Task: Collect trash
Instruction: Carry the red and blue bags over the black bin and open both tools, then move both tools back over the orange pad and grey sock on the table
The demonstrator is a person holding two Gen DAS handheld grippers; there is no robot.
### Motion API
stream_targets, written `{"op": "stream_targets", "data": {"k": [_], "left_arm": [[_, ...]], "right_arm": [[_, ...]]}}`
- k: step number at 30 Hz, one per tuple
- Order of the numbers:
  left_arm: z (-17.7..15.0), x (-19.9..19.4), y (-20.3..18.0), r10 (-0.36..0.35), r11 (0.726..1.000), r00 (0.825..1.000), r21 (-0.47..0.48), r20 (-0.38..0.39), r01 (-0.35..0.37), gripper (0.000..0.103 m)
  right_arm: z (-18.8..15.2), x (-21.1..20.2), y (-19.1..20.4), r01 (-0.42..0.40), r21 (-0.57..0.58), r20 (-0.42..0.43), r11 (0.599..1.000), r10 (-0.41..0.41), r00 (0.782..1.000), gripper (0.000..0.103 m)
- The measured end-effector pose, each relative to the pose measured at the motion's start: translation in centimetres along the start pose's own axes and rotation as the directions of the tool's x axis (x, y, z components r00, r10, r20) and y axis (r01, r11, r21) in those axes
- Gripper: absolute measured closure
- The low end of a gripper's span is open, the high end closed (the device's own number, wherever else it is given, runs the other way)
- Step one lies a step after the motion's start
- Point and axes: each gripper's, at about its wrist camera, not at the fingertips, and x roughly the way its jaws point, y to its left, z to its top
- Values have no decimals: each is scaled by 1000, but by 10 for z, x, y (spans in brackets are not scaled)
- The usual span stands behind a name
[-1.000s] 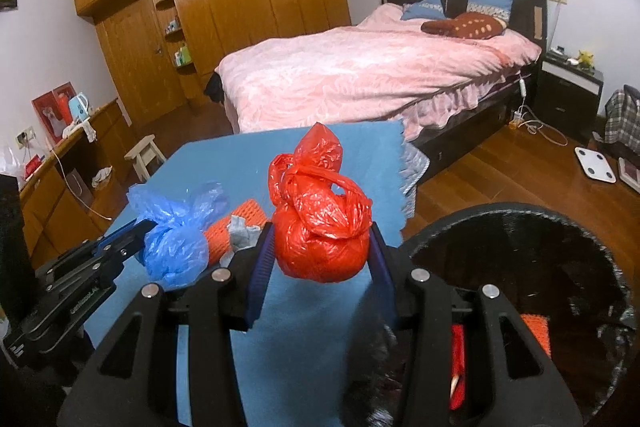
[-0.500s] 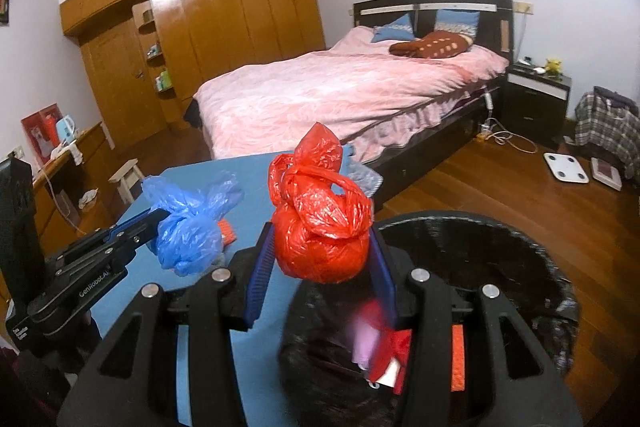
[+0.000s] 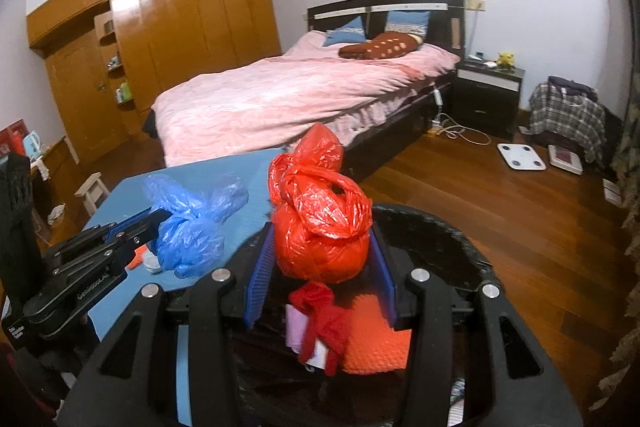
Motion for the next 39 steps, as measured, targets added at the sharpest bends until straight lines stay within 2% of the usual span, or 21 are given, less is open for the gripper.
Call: {"op": "stream_targets", "data": {"k": [11, 15, 19, 21, 23, 26, 32, 39], "left_arm": [[1, 35, -36, -57, 996, 997, 61, -55, 60, 90], [1, 40, -34, -75, 995, 995, 56, -71, 79, 84], [1, 38, -29, -69, 997, 995, 42, -67, 72, 56], [2, 36, -26, -59, 997, 996, 38, -60, 61, 51], [3, 32, -20, -40, 999, 998, 34, -53, 42, 36], [4, 23, -9, -18, 1000, 999, 19, -42, 19, 21], [4, 3, 21, 56, 998, 998, -21, -31, -57, 7], [1, -27, 57, 161, 986, 987, -46, -1, -161, 6]], "right_arm": [[-16, 2, -32, 67, 39, -31, 997, -66, 997, 57], [-21, 4, -37, 92, 51, -43, 994, -89, 995, 52], [-24, 5, -41, 113, 62, -41, 992, -111, 993, 35], [-23, 5, -42, 120, 65, -35, 991, -118, 992, 26], [-22, 4, -40, 122, 68, -23, 990, -121, 992, 14], [-20, 2, -36, 110, 65, -8, 992, -110, 994, 10], [-14, 0, -21, 80, 49, 7, 996, -81, 997, 7], [-9, 6, 8, 24, 23, 10, 999, -25, 1000, 6]]}}
